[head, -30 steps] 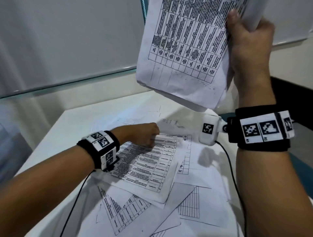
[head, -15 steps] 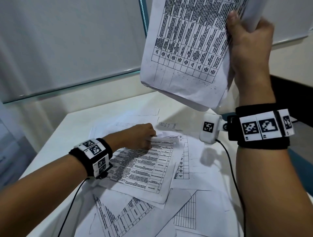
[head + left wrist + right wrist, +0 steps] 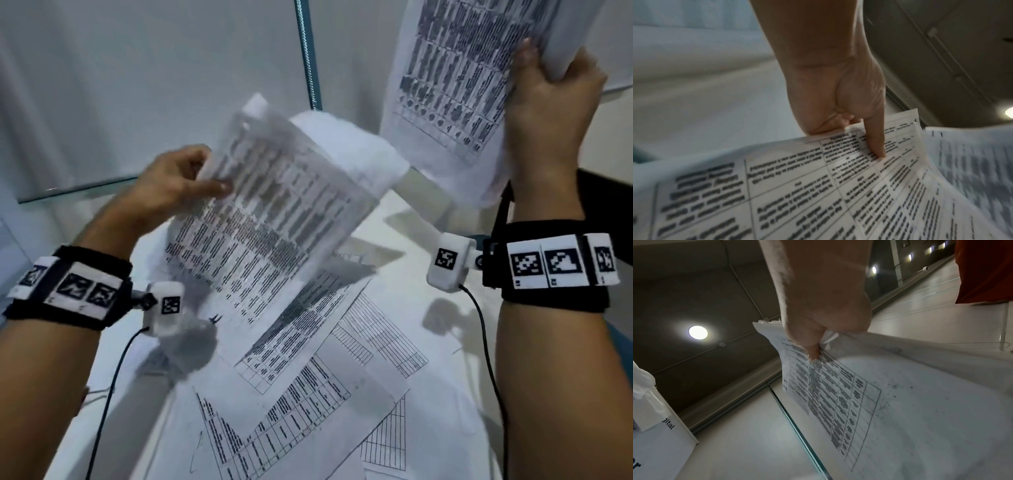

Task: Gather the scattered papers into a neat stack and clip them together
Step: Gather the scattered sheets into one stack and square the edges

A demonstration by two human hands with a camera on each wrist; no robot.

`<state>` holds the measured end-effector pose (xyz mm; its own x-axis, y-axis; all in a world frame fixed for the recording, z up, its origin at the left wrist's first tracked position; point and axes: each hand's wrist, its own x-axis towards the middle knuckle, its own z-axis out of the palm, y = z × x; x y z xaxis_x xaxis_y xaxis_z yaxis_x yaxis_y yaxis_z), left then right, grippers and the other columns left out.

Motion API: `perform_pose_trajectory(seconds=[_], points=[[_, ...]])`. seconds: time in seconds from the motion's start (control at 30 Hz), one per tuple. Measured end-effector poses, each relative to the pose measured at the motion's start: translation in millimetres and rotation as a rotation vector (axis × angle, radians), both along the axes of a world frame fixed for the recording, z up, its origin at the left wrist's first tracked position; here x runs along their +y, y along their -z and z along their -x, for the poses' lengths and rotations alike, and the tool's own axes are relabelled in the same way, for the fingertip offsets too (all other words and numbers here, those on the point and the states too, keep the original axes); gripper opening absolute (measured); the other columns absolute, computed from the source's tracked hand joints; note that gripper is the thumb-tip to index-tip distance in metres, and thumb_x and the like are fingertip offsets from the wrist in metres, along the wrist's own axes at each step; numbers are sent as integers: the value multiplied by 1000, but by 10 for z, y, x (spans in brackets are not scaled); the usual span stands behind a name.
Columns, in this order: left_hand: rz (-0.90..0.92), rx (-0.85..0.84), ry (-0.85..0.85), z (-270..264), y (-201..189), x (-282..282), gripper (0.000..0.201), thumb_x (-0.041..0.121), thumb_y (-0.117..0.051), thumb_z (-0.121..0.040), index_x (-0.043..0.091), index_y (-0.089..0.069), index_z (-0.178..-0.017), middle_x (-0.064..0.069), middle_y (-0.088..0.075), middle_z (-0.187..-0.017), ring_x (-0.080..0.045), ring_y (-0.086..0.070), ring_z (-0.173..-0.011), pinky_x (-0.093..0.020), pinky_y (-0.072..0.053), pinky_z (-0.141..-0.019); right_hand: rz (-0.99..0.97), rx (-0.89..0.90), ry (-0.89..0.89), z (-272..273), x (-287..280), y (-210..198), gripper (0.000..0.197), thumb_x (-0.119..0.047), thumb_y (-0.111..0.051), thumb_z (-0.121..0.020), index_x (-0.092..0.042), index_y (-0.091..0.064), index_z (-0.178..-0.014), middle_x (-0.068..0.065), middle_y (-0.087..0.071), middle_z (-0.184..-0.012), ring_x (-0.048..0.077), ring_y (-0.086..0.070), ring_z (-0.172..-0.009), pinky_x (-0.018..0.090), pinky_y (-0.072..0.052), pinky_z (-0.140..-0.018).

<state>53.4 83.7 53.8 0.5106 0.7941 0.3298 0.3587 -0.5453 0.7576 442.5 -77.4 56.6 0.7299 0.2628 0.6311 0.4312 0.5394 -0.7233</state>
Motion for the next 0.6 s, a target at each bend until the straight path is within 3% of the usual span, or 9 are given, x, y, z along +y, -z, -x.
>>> perform_pose_trajectory(seconds=[0.1, 0.17, 0.23, 0.3, 0.37, 0.47, 0.53, 0.6], points=[[79, -341, -51, 202, -35, 43, 56, 15, -82, -74, -3, -59, -121, -7, -71, -95, -17, -70, -79, -28, -62, -71, 118, -62, 43, 37, 46, 9, 34, -46, -63, -91, -14, -64, -79, -16, -56, -70, -6, -45, -60, 20, -38, -57], [103, -515, -94, 271, -8, 57, 35, 8, -76, -85, 3, -63, -117, -3, -75, -97, -15, -73, -81, -29, -64, -71, 194, -83, 3, 128, 78, 12, 32, -40, -64, -92, -18, -56, -70, -19, -49, -54, -7, -38, -52, 18, -33, -51], [124, -645, -152, 319, 62, 59, 21, 1, -65, -94, 12, -63, -112, 2, -79, -94, -12, -76, -82, -28, -64, -73, 275, -107, -61, 262, 125, 31, 29, -36, -65, -92, -19, -54, -71, -14, -44, -50, -4, -34, -48, 21, -31, -48], [134, -718, -174, 333, 157, 12, 24, 2, -64, -96, 13, -60, -117, 3, -80, -96, -13, -77, -87, -28, -63, -75, 363, -124, -154, 444, 197, 67, 28, -35, -66, -93, -18, -57, -71, -13, -44, -45, -2, -34, -44, 21, -31, -44], [131, -765, -137, 316, 279, -35, 29, 3, -64, -96, 16, -61, -122, -2, -78, -109, -21, -76, -99, -37, -63, -84, 427, -119, -263, 646, 302, 132, 33, -35, -67, -93, -17, -57, -67, -13, -45, -43, 0, -35, -42, 20, -29, -42], [138, -867, -116, 269, 410, -126, 34, 0, -61, -97, 13, -58, -129, -8, -76, -117, -28, -73, -108, -46, -61, -92, 435, -96, -463, 962, 521, 289, 28, -30, -71, -92, -16, -60, -70, -2, -49, -61, 10, -42, -53, 24, -34, -52], [126, -915, -116, 270, 484, -163, 35, -1, -59, -97, 10, -56, -130, -10, -75, -117, -31, -72, -109, -52, -59, -95, 460, -61, -489, 1121, 656, 411, 23, -31, -72, -91, -17, -62, -76, 3, -52, -68, 14, -47, -63, 28, -38, -59], [127, -951, -98, 291, 547, -179, 34, -1, -58, -98, 12, -57, -129, -17, -71, -125, -37, -69, -115, -60, -55, -98, 509, -10, -471, 1221, 763, 518, 25, -37, -71, -90, -17, -62, -77, 1, -53, -66, 15, -47, -61, 28, -38, -59]])
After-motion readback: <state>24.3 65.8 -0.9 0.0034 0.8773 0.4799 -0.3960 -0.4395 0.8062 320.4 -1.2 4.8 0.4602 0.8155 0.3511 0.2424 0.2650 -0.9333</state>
